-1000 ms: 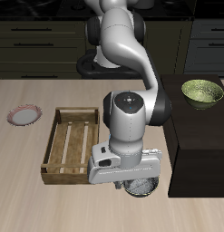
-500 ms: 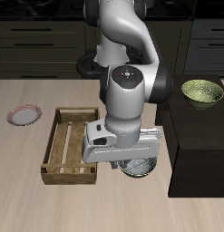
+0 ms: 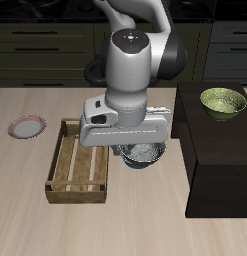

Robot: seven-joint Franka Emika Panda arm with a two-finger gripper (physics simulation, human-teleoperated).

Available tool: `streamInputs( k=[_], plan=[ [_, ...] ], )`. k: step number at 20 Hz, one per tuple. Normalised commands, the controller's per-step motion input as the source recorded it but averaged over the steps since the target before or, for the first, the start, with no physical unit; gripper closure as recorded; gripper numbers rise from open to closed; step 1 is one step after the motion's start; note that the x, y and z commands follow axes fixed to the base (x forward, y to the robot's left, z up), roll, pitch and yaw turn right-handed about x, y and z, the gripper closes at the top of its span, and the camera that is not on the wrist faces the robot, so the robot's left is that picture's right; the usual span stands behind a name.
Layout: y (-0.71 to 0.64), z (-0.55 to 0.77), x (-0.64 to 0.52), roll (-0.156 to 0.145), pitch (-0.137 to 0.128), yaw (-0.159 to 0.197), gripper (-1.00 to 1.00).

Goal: Place the black bowl on the plate

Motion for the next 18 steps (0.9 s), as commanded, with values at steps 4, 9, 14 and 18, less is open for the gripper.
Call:
streamInputs(
  k=[4, 9, 14, 18],
  plan=[
    [-0.46, 0.43, -0.4, -0.048, -0.064, -0.04, 1.0],
    [-0.3, 0.18, -0.38, -0.037, -0.076, 0.031, 1.0],
    [-0.27, 0.08, -0.39, -0.005, -0.065, 0.043, 1.0],
    [-0.12, 0.0, -0.23, 0.029, -0.009, 0.004, 1.0]
  ],
)
